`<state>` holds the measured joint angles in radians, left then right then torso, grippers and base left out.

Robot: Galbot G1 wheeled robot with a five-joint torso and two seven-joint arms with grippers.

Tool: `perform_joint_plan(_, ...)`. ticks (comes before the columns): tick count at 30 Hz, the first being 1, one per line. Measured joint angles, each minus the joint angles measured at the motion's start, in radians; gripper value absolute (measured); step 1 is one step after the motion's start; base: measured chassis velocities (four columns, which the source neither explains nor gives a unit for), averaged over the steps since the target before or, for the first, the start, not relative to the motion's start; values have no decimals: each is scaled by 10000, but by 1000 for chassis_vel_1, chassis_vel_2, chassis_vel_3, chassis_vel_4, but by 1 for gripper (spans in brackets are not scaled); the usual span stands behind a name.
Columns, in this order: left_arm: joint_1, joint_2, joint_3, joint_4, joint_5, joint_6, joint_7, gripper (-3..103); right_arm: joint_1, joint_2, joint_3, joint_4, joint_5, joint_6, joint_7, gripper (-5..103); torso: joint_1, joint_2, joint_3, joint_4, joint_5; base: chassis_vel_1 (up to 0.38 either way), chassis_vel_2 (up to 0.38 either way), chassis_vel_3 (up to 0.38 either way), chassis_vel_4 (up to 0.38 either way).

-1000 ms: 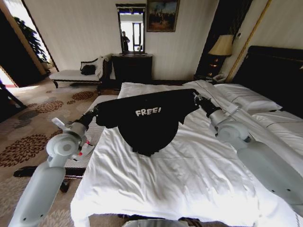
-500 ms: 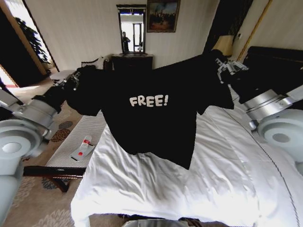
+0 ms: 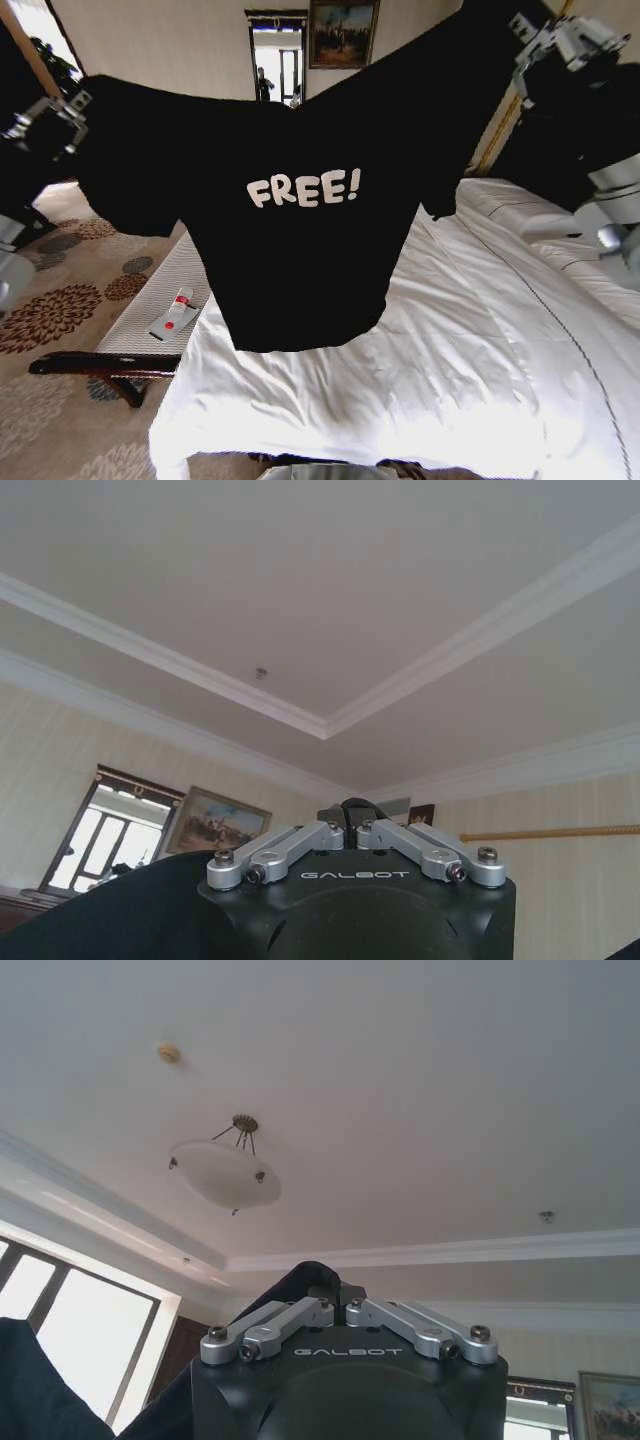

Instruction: Fold the clothes on the bed.

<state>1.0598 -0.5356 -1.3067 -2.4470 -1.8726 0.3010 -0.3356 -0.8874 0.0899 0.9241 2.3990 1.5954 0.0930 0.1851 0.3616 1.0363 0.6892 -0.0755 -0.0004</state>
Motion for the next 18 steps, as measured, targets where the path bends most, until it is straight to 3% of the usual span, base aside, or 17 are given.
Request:
perform_joint_plan(1, 0, 0, 0, 0, 0, 0, 0, 1, 0, 0, 0, 0, 0, 0, 0, 1, 0, 0, 0, 0, 0, 0, 0, 0, 0)
perform_joint_plan(5, 84, 651, -1238, -2, -1317, 0, -102, 1, 137, -493, 1008, 161, 989, 64, 0, 1, 0, -1, 1, -1, -3, 0, 0, 0, 0)
perform_joint_plan(11, 219, 1034, -1869, 52, -1738, 34, -154, 1, 887, -904, 901, -70, 1341, 130, -57, 1, -2, 0, 0, -1, -2, 0, 0, 0, 0)
perform_joint_plan(16, 156, 972, -492, 335, -327, 110, -75, 1, 434, -934, 279, -596, 477, 56, -287, 1, -1, -1, 1, 0, -3, 0, 0, 0, 0)
perform_joint_plan(18, -169, 948, 571, 677, 548, 169, -25, 1, 88, -882, -104, -1006, -76, -76, -468, 1, 2, -2, 3, 0, -3, 0, 0, 0, 0)
